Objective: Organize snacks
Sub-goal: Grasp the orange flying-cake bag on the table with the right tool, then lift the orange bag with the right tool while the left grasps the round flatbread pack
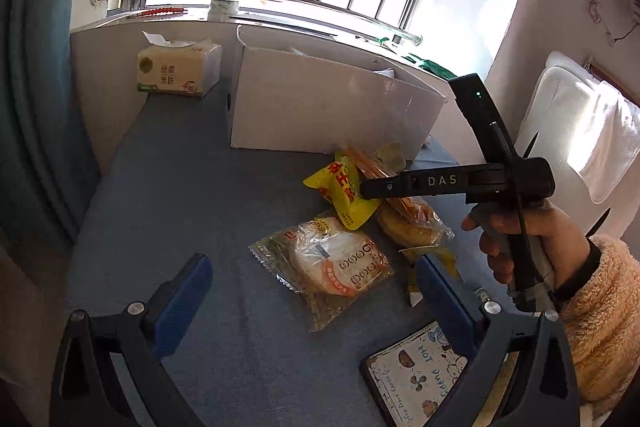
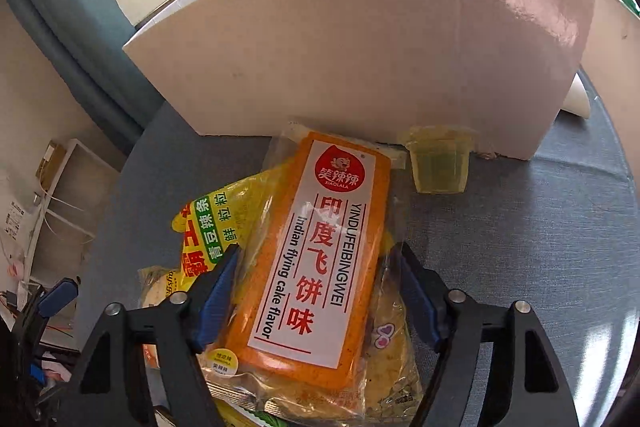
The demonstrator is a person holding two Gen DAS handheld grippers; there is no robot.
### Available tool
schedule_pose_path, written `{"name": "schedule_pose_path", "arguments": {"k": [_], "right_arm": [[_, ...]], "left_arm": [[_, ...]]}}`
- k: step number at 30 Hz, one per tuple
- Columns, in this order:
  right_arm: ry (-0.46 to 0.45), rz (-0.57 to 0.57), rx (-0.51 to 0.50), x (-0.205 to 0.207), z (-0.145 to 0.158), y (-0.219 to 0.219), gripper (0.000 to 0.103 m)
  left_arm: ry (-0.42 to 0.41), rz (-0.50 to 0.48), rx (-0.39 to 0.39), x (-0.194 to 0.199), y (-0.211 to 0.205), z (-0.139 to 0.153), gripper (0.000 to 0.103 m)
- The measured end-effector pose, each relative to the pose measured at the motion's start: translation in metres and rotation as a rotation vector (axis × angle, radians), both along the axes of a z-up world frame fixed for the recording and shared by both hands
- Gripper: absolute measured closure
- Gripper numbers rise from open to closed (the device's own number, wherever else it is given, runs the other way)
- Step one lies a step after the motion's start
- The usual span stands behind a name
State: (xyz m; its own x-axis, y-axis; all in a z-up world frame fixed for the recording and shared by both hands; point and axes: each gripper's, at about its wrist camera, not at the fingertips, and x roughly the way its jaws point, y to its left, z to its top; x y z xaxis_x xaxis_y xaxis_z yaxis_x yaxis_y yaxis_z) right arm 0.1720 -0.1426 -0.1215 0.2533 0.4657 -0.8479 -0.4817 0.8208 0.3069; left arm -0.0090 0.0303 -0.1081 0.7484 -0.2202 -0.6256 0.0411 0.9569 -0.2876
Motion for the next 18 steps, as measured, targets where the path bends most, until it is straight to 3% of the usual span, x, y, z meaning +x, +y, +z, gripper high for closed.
{"name": "schedule_pose_path", "arguments": {"k": [3,9,12,18], "right_arm": [[0.023,0.015,0.092,-0.005,0.008,-0.016,0.041],[-0.063,-0.025,0.178,-0.028,0.042,-0.054,0.042],[-0.084,-0.056,0.215,-0.043,0.053,-0.078,0.042],[-0.095,-0.095,0.275,-0.071,0.061,-0.111,0.042]], "left_arm": [[0.026,-0.037,-0.003,0.007,-0.001,-0.003,0.000],[0.103,-0.210,0.101,0.034,-0.018,-0.015,0.000],[0.143,-0.229,0.165,0.049,-0.022,-0.020,0.000],[0.177,-0.430,0.211,0.076,-0.037,-0.031,0.000]]}}
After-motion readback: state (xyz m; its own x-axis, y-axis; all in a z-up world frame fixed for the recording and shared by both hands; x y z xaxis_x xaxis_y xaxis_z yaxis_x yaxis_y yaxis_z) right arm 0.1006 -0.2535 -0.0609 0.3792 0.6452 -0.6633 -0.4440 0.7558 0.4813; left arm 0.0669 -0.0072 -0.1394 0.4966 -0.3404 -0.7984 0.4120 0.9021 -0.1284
